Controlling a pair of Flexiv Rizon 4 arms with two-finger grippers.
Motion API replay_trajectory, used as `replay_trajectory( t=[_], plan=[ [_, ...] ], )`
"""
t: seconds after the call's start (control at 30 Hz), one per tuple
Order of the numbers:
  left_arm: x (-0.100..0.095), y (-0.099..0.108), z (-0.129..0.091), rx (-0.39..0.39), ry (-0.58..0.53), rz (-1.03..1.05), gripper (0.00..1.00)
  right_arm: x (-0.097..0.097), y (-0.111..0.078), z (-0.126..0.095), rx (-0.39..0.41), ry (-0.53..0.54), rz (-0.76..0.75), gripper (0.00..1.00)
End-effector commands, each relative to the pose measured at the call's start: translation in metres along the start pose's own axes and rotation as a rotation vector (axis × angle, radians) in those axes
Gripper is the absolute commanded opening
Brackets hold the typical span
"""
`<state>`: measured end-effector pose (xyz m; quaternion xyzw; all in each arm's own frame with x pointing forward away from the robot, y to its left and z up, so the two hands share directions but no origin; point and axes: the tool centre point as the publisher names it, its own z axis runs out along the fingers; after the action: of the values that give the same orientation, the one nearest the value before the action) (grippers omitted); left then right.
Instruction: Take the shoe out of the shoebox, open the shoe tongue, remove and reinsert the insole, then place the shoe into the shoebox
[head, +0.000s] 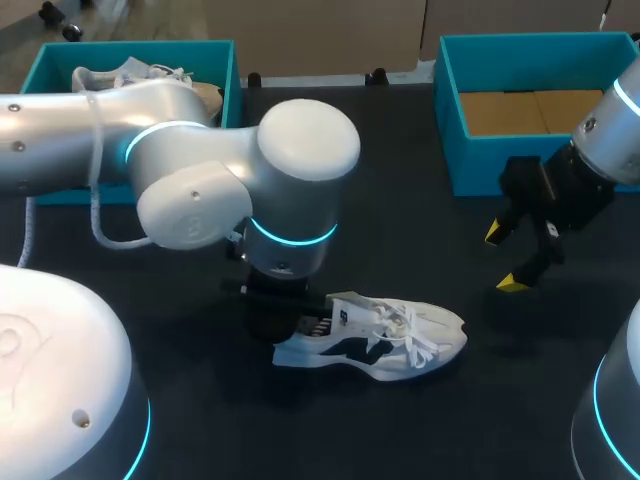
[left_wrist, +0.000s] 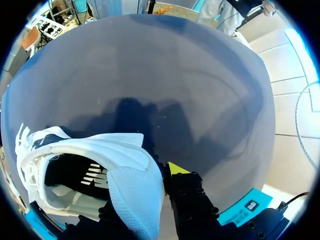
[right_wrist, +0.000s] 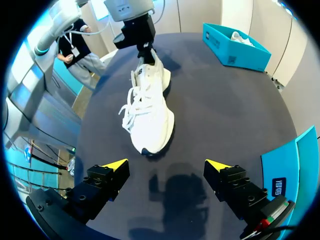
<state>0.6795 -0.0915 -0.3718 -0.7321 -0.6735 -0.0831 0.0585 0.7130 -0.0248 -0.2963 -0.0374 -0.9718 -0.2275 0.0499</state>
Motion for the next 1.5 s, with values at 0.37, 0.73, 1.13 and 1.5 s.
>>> replay_trajectory(
  t=[0.37,0.73,1.13,1.5],
  plan=[
    [-0.021,0.015,0.015,0.023,0.026,-0.03,0.0,0.001,0.0,0.001,0.002,-0.002,0.0,1.0],
    [-0.024,0.019,0.024,0.014,-0.002,-0.009,0.0,0.001,0.0,0.001,0.002,-0.002,0.0,1.0],
    [-0.019,0.018,0.025,0.013,-0.051,0.026,0.3,0.001,0.0,0.001,0.002,-0.002,0.0,1.0],
    [-0.016,0.012,0.002,-0.015,-0.13,0.037,1.0,0.001,0.0,0.001,0.002,-0.002,0.0,1.0]
  ],
)
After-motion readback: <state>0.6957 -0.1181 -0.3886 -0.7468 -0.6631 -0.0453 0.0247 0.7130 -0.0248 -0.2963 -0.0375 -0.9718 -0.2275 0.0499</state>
